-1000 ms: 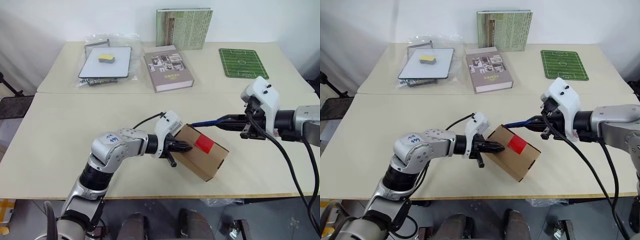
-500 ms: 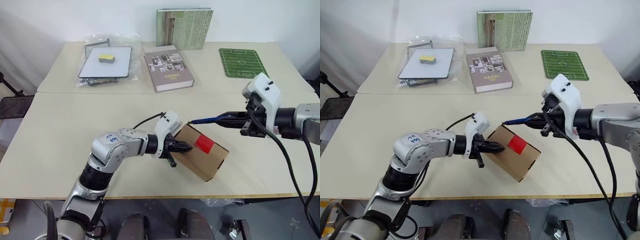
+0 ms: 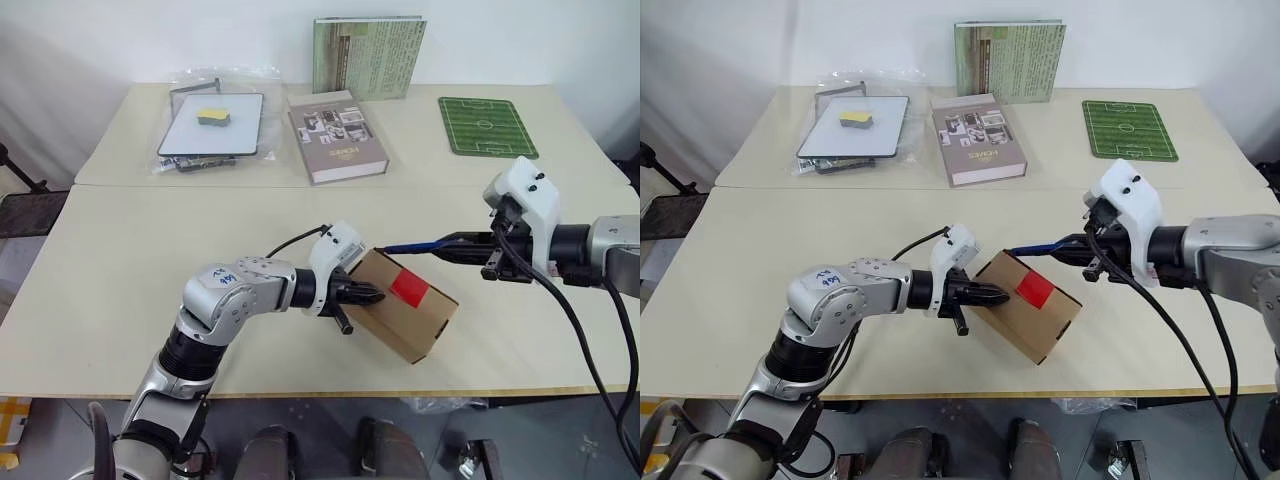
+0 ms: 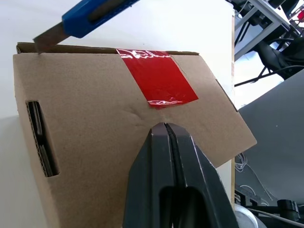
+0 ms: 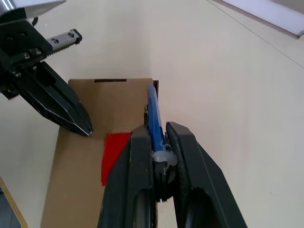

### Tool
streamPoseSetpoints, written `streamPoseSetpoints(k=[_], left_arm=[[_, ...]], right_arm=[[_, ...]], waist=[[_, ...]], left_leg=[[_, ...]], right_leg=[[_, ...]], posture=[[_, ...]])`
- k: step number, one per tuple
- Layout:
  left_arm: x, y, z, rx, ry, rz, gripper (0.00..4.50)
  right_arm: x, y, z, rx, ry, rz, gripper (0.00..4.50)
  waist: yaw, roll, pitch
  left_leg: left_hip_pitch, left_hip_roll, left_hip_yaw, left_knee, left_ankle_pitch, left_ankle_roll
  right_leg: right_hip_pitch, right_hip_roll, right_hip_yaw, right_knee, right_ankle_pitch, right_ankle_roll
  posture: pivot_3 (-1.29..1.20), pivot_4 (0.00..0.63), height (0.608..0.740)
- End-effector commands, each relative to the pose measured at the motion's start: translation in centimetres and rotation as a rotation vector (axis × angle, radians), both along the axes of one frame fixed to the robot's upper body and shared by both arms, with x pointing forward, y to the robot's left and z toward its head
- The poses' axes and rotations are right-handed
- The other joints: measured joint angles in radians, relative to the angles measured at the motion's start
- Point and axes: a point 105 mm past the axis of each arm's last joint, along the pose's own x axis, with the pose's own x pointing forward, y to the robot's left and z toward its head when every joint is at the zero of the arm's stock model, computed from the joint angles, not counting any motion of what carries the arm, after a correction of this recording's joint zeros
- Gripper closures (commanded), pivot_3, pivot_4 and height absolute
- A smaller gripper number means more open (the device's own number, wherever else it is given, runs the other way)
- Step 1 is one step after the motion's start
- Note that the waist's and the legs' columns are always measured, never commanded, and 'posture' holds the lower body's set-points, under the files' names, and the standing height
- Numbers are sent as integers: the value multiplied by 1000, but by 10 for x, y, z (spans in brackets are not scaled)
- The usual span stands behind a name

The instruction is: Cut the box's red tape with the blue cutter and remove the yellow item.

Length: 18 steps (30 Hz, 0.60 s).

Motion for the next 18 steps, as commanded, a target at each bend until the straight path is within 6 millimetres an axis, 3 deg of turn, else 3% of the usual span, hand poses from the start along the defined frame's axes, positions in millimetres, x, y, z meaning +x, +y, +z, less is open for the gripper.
streamPoseSetpoints(k=[1,18], left_arm=[[4,5,-6,40,4,29,4482],[1,5,-7,41,3,20,4482]], right_arm=[[-2,-4,4,-27,-16,-11,4353],[2,-20,5,-24,-26,-78,4353]], waist=[[0,0,0],[2,0,0]], left_leg=[[0,0,0,0,0,0],[0,0,0,0,0,0]], right_leg=[[0,0,0,0,0,0],[0,0,0,0,0,0]], posture=[[0,150,740],[0,150,740]])
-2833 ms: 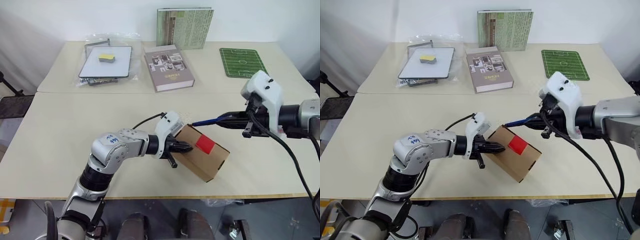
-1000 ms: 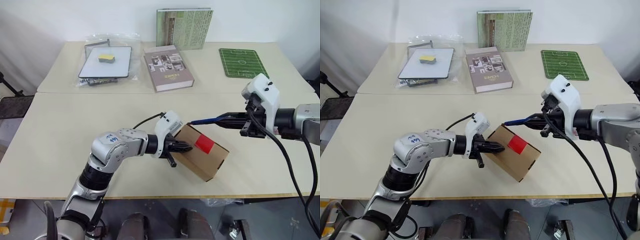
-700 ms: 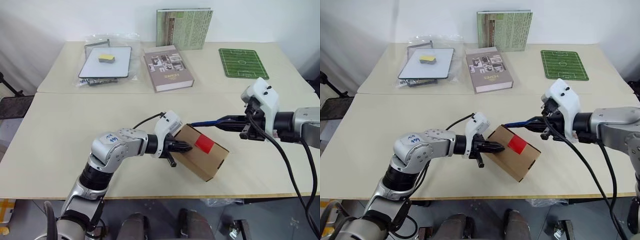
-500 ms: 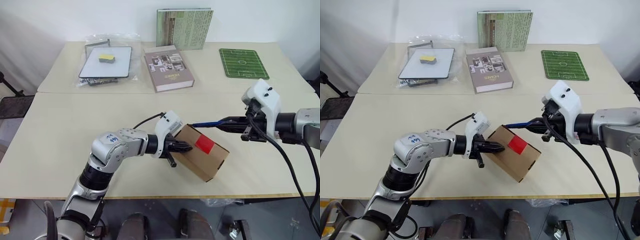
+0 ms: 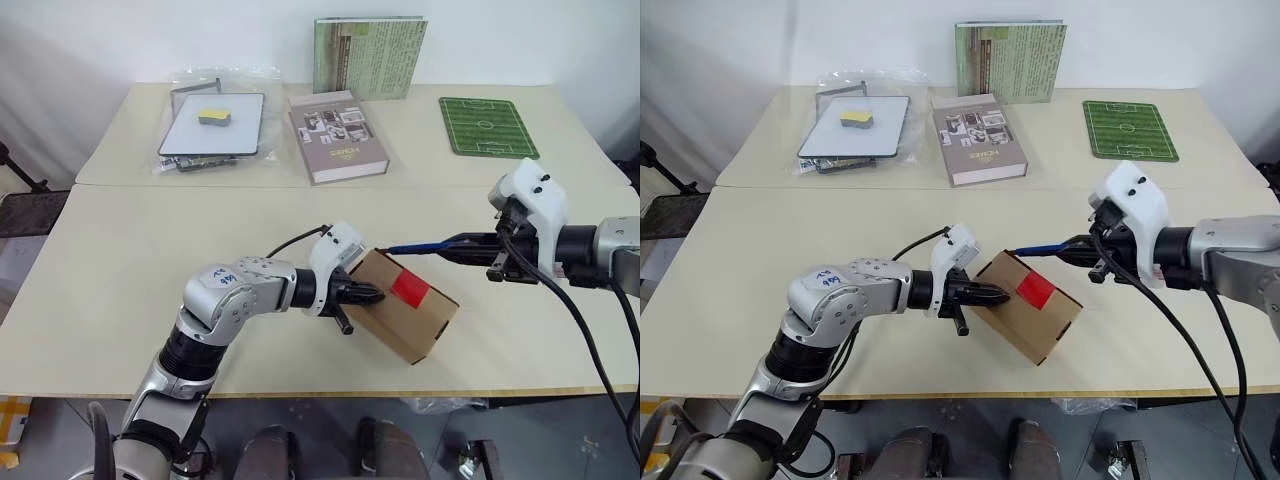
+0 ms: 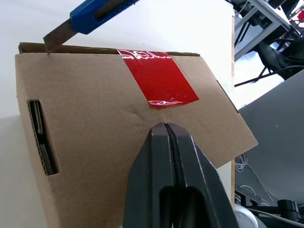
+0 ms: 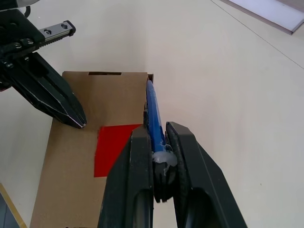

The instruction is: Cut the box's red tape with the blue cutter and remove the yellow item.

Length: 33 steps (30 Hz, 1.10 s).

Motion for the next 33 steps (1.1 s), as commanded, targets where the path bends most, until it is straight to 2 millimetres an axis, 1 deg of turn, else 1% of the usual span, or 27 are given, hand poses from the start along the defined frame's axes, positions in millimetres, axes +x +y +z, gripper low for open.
streamPoseSetpoints(k=[1,7,10,17,22,28,33], left_arm=[[1,5,-7,42,4,20,4482],[0,5,-7,44,3,17,4482],[0,6,-7,45,4,17,4482],[1,5,-8,45,5,23,4482],[0,4,-11,55,12,26,4482],[1,3,-14,71,17,38,4482],[1,4,-18,77,24,51,4482]], right_arm=[[0,-14,4,-25,-19,-64,4353],[2,-21,-2,-21,-7,-96,4353],[-2,-18,-6,-33,11,-73,4353],[-6,-7,-4,-53,20,-19,4353],[-7,-3,1,-89,45,-5,4353],[-14,-2,2,-139,106,17,4353],[-21,-6,3,-189,151,21,4353]], waist=[[0,0,0],[0,0,0],[0,0,0],[0,0,0],[-1,0,0],[0,0,0],[1,0,0]], left_leg=[[0,0,0,0,0,0],[0,0,0,0,0,0],[0,0,0,0,0,0],[0,0,0,0,0,0],[0,0,0,0,0,0],[0,0,-1,0,0,0],[0,0,-1,0,0,0]], right_leg=[[0,0,0,0,0,0],[0,0,0,0,0,0],[0,0,0,0,0,0],[0,0,0,0,0,0],[0,0,0,0,0,0],[0,0,0,0,0,0],[0,-1,0,-1,0,0]], posture=[[0,150,740],[0,150,740],[0,150,740],[0,150,740],[0,150,740],[0,150,740],[0,150,740]])
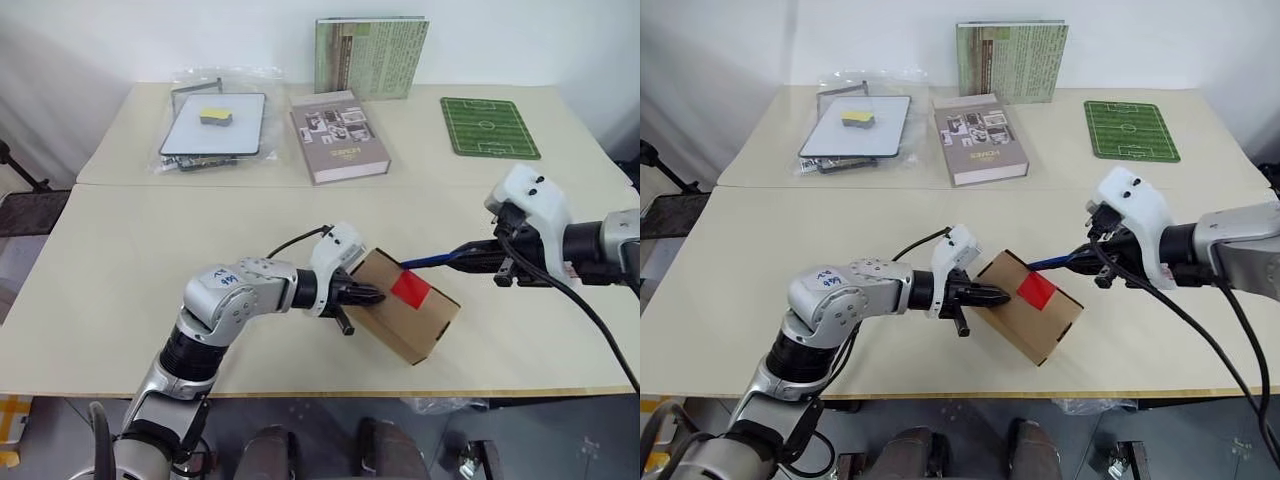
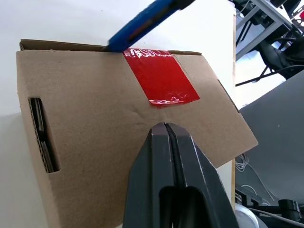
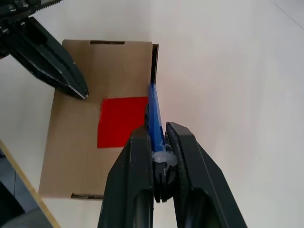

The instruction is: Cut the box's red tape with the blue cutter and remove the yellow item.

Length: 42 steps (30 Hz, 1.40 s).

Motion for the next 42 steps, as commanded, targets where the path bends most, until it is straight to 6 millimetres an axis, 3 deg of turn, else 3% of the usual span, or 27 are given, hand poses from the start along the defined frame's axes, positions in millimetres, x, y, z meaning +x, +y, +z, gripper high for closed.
streamPoseSetpoints(k=[1,19,25,30,34,36,39,42], left_arm=[[2,5,-17,69,27,49,4482],[4,7,-21,74,37,69,4482],[7,8,-22,78,34,69,4482],[8,7,-22,80,28,56,4482],[9,6,-21,82,21,44,4482],[10,5,-20,80,16,41,4482],[11,3,-15,66,-2,33,4482],[13,0,-7,25,-23,29,4482]], right_arm=[[-9,-2,-1,-50,49,16,4353],[-31,-26,-4,-181,154,13,4353],[-31,-32,9,-147,101,-8,4353],[-16,-43,46,13,-92,-78,4353],[-9,-55,58,132,-185,-121,4353],[-6,-62,55,190,-210,-147,4353],[7,-85,30,275,-235,-242,4353],[21,-106,7,314,-376,-310,4353]], waist=[[0,0,0],[-1,-1,-1],[-1,-1,-1],[-1,-1,-1],[0,-1,-1],[2,-1,-1],[7,-3,-2],[9,-3,-2]], left_leg=[[0,0,0,0,0,0],[0,1,0,0,0,0],[1,1,0,0,0,0],[1,1,0,1,0,0],[1,1,0,1,0,0],[1,1,0,1,0,0],[1,-1,0,2,1,0],[2,-1,0,2,1,1]], right_leg=[[0,0,0,0,0,0],[1,0,0,-1,0,0],[1,0,0,0,0,0],[1,0,0,0,0,0],[1,-1,1,0,1,1],[1,-1,0,0,1,1],[3,0,0,0,1,1],[4,0,0,0,2,2]], posture=[[0,150,740],[0,150,740],[0,150,740],[0,150,740],[0,150,740],[0,150,740],[0,150,740],[0,150,740]])
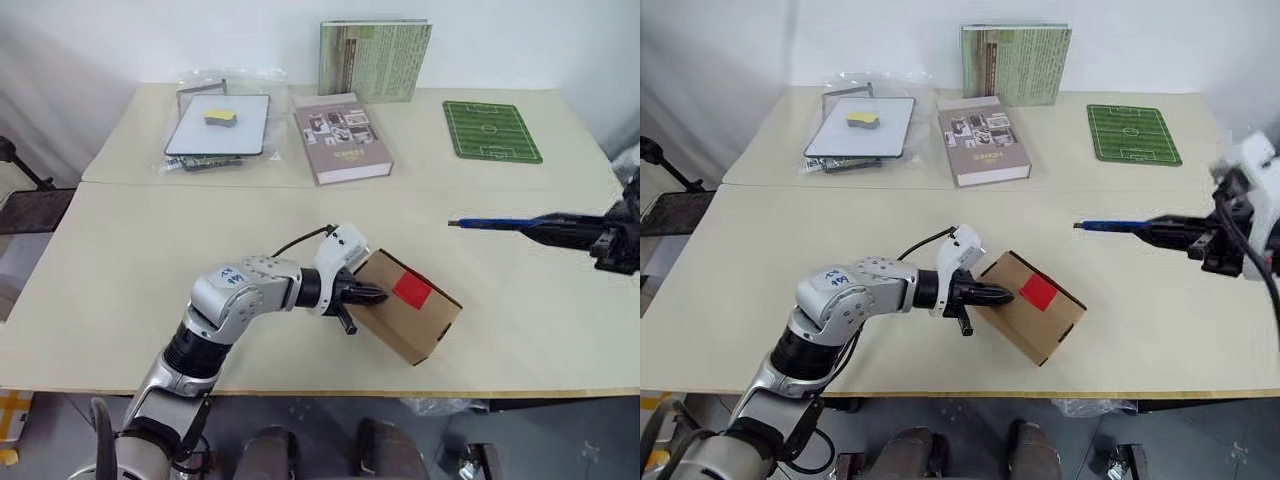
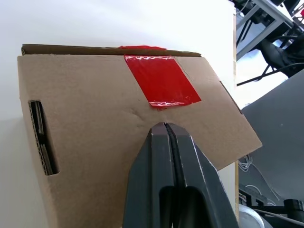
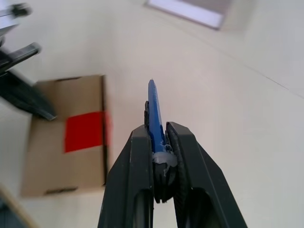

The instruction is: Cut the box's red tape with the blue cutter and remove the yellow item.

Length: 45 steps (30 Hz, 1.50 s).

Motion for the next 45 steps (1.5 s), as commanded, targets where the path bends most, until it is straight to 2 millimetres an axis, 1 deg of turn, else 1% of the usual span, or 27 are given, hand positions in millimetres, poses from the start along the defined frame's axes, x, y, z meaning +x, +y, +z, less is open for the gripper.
streamPoseSetpoints(k=[1,3,5,6,8,10,11,12,14,15,16,19,21,22,24,26,27,29,30,31,33,35,37,39,40,43,45], left_arm=[[10,3,2,-3,-22,44,4482],[11,-1,17,-71,-43,37,4482],[12,-2,23,-98,-52,35,4482],[13,-2,26,-106,-56,35,4482],[14,-2,30,-114,-62,36,4482],[15,0,36,-131,-72,42,4500],[16,1,38,-137,-74,44,4500],[17,2,42,-146,-80,48,4500],[18,9,49,-156,-88,58,4500],[19,16,53,-157,-88,65,4500],[19,20,55,-156,-88,69,4500],[17,47,54,-101,-75,87,4500],[13,63,50,-67,-48,95,4500],[10,69,47,-50,-29,95,4500],[-5,82,34,9,38,69,4500],[-22,89,21,56,103,28,4500],[-28,90,17,67,130,9,4500],[-43,86,6,80,181,-45,4500],[-46,83,1,81,196,-56,4500],[-48,80,-2,81,203,-61,4500],[-48,71,-9,76,200,-53,4500],[-42,61,-18,69,182,-7,4500],[-35,52,-25,54,161,53,4500],[-27,45,-30,47,133,108,4500],[-21,43,-33,43,121,154,4500],[-3,37,-35,37,63,253,4500],[6,33,-31,12,39,286,4500]], right_arm=[[14,-28,-7,22,-231,-120,4353],[24,-49,-44,99,-257,-232,4353],[30,-58,-69,122,-237,-292,4353],[34,-61,-81,134,-216,-315,4353],[39,-63,-95,149,-190,-344,4353],[44,-63,-104,155,-170,-354,3625],[45,-62,-108,156,-160,-354,3424],[46,-62,-110,150,-156,-356,3107],[47,-63,-112,133,-158,-359,2436],[46,-65,-109,125,-163,-362,2048],[45,-66,-107,121,-167,-363,1770],[38,-65,-89,44,-206,-316,713],[36,-62,-77,-4,-215,-282,41],[36,-57,-73,-20,-210,-258,11],[41,-43,-53,-47,-237,-205,11],[47,-27,-46,-82,-200,-143,11],[49,-22,-47,-103,-175,-120,207],[51,2,-51,-138,-126,-14,657],[53,12,-53,-151,-109,27,979],[55,18,-54,-159,-97,51,1325],[65,26,-58,-183,-77,62,2017],[75,36,-64,-203,-61,92,2775],[78,42,-73,-241,-25,123,3521],[78,45,-81,-276,4,153,4251],[77,48,-83,-280,13,165,4478],[69,58,-88,-292,64,224,4478],[63,62,-89,-304,80,251,4478]], waist=[[0,1,0],[0,1,0],[-2,1,0],[-5,3,1],[-12,4,1],[-16,5,1],[-17,5,1],[-17,5,1],[-17,5,1],[-17,5,1],[-17,5,1],[-17,6,1],[-17,7,2],[-17,7,2],[-19,7,2],[-25,7,2],[-28,7,2],[-26,6,3],[-23,6,3],[-17,6,3],[-12,6,3],[-11,6,3],[-12,6,3],[-12,6,3],[-12,6,3],[-13,6,3],[-13,6,3]], left_leg=[[0,0,0,0,0,0],[0,0,0,0,1,-1],[0,-1,2,0,2,0],[0,-1,3,0,2,0],[0,-1,6,-1,2,0],[0,-1,6,-2,3,0],[0,-1,6,-2,3,0],[0,0,6,-2,3,0],[1,0,6,-3,3,0],[0,0,6,-3,3,0],[0,0,6,-3,3,0],[0,0,5,-3,3,0],[0,0,5,-4,3,0],[0,0,5,-4,3,0],[0,0,5,-4,3,0],[1,1,5,-4,3,0],[1,1,6,-4,3,0],[1,1,5,-4,3,0],[1,1,5,-3,3,0],[1,2,4,-3,3,0],[0,1,4,-3,3,0],[-1,0,4,-2,3,0],[-2,-1,4,-2,3,0],[-2,-1,4,-3,3,0],[-2,-1,3,-4,3,0],[-2,-1,4,-4,3,0],[-2,-1,4,-4,3,0]], right_leg=[[0,0,0,0,0,0],[1,1,0,0,1,1],[0,1,0,0,1,1],[0,1,0,0,1,1],[-2,1,2,1,1,1],[-3,1,2,1,1,1],[-3,1,2,1,1,1],[-3,1,2,1,1,1],[-3,1,2,1,1,1],[-4,1,3,2,1,1],[-4,1,3,2,1,1],[-5,1,4,2,1,1],[-6,1,5,2,1,1],[-6,1,5,2,1,1],[-6,1,5,2,1,1],[-6,1,6,2,1,1],[-6,1,7,3,1,1],[-6,1,7,3,1,0],[-6,1,7,3,1,0],[-6,1,7,3,1,0],[-6,1,7,3,1,0],[-6,0,8,2,1,1],[-5,0,8,1,2,2],[-5,1,7,0,2,2],[-6,1,7,0,2,2],[-6,1,7,0,2,2],[-6,1,7,0,2,2]], posture=[[0,150,740],[0,150,740],[0,150,740],[0,150,740],[0,150,740],[0,150,740],[0,150,740],[0,150,740],[0,150,740],[0,150,740],[0,150,740],[0,150,740],[0,150,740],[0,150,740],[0,150,740],[0,150,740],[0,150,740],[0,150,740],[0,150,740],[0,150,740],[0,150,740],[0,150,740],[0,150,740],[0,150,740],[0,150,740],[0,150,740],[0,150,740]])
